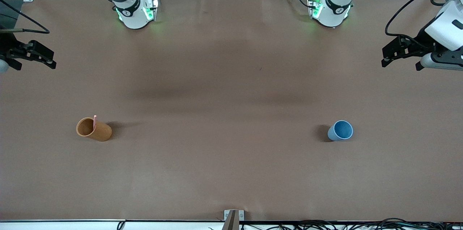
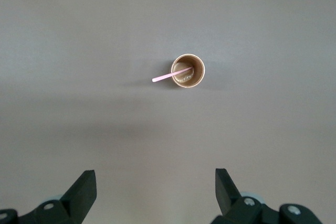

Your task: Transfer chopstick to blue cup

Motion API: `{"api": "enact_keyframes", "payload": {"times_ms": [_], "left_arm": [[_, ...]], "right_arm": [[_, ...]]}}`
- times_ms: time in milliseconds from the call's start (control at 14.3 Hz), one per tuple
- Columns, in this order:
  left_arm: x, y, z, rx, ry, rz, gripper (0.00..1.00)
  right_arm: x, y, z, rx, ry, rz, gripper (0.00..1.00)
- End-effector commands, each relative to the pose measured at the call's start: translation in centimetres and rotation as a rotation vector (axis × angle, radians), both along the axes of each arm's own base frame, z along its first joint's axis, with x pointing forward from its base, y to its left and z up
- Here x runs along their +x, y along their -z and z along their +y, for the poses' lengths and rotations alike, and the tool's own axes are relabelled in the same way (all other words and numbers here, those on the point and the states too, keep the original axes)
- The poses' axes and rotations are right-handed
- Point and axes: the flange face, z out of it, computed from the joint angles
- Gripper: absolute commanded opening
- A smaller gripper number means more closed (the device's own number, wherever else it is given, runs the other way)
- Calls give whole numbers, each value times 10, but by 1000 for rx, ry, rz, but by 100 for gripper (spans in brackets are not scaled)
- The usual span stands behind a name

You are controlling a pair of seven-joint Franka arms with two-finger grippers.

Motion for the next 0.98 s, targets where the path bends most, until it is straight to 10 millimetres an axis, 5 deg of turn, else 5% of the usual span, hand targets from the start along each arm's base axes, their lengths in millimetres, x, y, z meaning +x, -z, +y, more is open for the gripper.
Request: {"api": "enact_keyframes", "payload": {"times_ms": [0,559,699,909], "left_arm": [[1,-5,0,3,5,7,100],[9,8,6,-16,-14,29,100],[30,49,19,-23,-28,77,100],[68,142,17,-17,-31,101,100]], "right_arm": [[-6,-4,-3,15,-3,-10,100],[-4,3,-1,13,-2,-10,100],[1,24,-2,13,-2,-14,100],[7,47,4,1,-18,-37,99]]}}
